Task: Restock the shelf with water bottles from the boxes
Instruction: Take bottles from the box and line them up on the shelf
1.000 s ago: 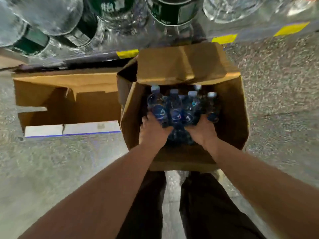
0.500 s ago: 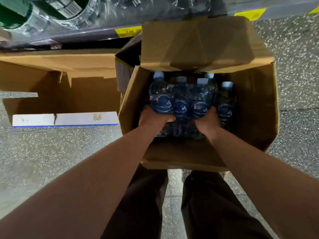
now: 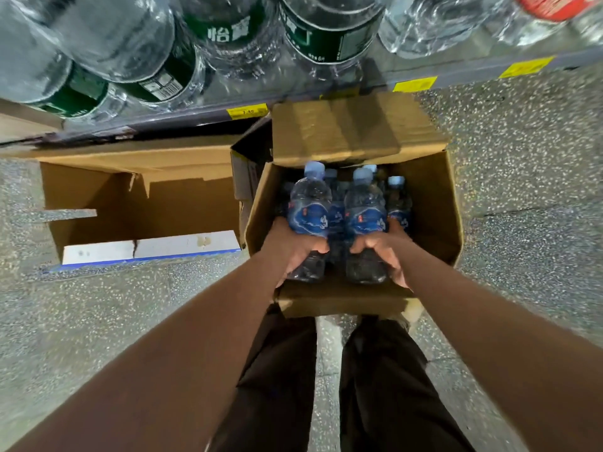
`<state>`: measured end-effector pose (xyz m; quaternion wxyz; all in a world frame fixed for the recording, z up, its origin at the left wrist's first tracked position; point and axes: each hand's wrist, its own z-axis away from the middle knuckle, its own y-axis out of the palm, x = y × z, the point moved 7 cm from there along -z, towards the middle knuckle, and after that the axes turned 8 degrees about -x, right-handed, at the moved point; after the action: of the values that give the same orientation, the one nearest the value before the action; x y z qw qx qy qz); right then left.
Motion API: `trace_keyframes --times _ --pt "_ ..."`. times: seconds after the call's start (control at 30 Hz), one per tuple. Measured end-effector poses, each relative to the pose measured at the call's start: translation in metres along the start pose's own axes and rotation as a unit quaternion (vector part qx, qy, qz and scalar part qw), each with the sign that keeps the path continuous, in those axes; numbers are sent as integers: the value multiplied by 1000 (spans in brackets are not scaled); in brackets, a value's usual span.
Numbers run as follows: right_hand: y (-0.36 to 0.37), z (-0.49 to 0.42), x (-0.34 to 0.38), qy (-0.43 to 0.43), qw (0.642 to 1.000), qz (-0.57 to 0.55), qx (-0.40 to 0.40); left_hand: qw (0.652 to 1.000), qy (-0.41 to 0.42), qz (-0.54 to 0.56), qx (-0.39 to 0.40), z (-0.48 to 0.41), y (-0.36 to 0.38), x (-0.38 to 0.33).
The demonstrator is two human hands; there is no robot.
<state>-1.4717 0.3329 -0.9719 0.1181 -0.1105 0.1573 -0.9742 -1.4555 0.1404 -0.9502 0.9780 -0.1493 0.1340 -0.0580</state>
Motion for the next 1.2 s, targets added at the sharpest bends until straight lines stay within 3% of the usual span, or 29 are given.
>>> trace_keyframes --times 0.4,0.77,0.97,1.1,1.2 --pt "-47 134 38 -83 992 -27 88 990 55 125 -24 144 -23 -33" --pt "-50 270 77 -210 967 -86 118 960 197 200 -22 255 -90 -61" --pt "-24 395 89 -330 926 -91 160 928 260 265 -35 329 -169 -50" --pt "-16 493 100 -390 905 -109 128 899 335 279 -45 407 -233 -49" --pt "-13 572 111 -459 869 -122 136 863 423 273 -44 473 -280 -52"
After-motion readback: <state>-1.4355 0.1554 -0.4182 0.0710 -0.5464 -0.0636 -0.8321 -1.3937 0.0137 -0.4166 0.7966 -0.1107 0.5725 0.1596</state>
